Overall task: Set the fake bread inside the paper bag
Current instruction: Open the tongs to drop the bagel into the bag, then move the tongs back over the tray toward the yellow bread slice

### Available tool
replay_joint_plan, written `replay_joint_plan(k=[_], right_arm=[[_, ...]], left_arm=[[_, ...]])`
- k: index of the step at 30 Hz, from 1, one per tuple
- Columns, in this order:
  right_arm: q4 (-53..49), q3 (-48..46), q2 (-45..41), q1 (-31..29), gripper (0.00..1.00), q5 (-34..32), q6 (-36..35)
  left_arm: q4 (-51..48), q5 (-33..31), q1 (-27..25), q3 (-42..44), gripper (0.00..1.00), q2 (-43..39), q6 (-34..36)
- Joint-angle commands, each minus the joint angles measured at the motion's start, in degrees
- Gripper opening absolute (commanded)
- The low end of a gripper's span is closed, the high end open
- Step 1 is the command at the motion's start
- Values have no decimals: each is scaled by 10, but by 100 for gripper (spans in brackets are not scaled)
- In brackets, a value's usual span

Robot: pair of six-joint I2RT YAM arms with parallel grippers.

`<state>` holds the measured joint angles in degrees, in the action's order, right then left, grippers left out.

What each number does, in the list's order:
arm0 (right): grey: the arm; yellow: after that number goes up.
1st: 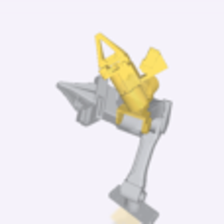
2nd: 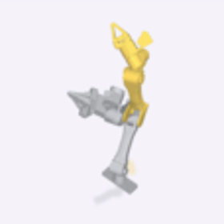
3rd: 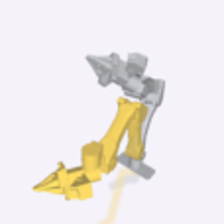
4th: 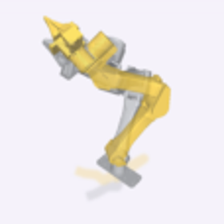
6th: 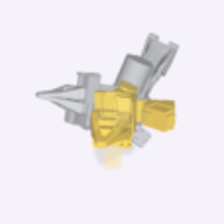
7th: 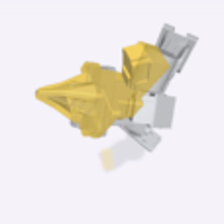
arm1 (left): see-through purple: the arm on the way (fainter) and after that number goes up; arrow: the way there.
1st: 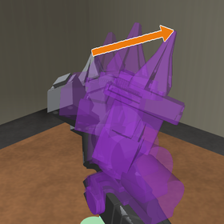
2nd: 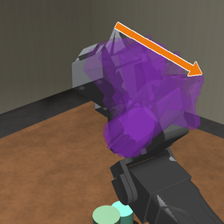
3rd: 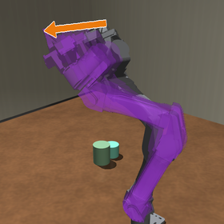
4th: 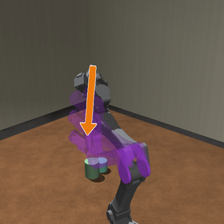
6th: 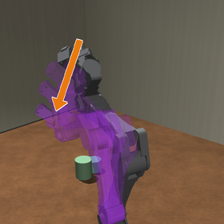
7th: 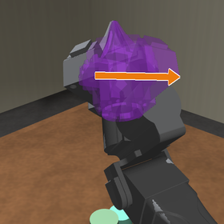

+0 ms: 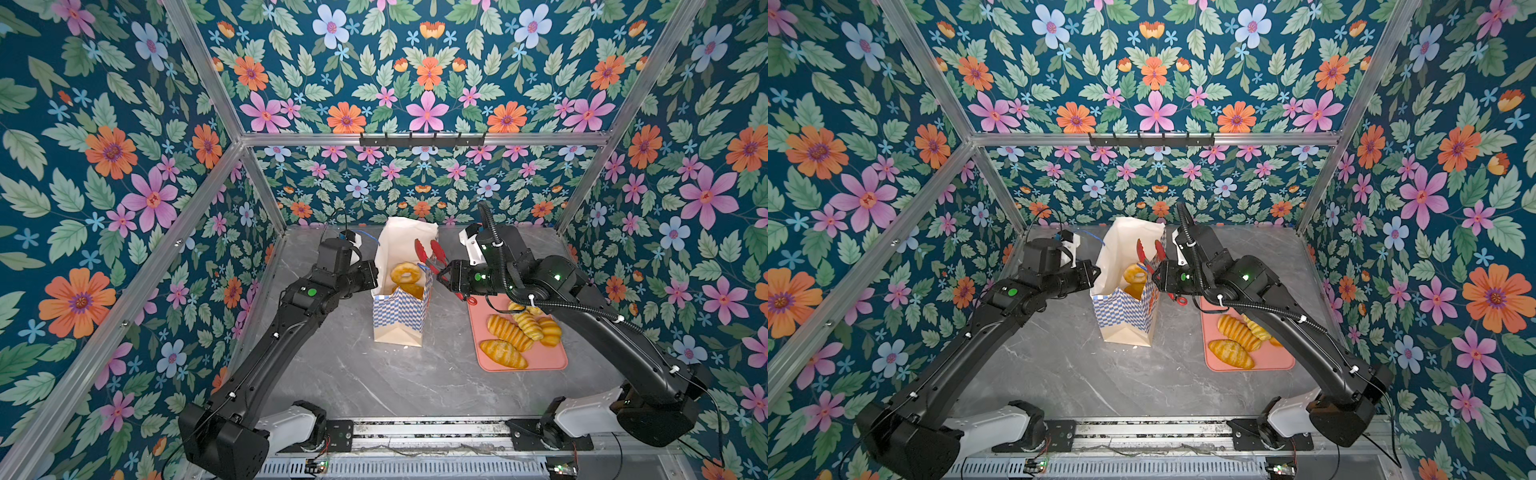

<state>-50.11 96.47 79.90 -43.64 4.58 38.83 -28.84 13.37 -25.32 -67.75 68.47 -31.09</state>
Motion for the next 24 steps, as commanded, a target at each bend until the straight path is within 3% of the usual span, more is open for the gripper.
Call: replay_joint_plan(k=[1,10,16,24], right_arm=[[15,19,4,0,48,5,-7],[16,33,-35,37,45,-10,-18],[23,-37,-124,140,45,15,-15],[41,-175,-181,331,45,169,-2]], left_arm=[[9,-7,0,5,7,-7,1],[6,-15,0,3,23,-5,1],[1,-22,0,0,29,-7,-1],[3,-22,0,3,33,-10,-2]])
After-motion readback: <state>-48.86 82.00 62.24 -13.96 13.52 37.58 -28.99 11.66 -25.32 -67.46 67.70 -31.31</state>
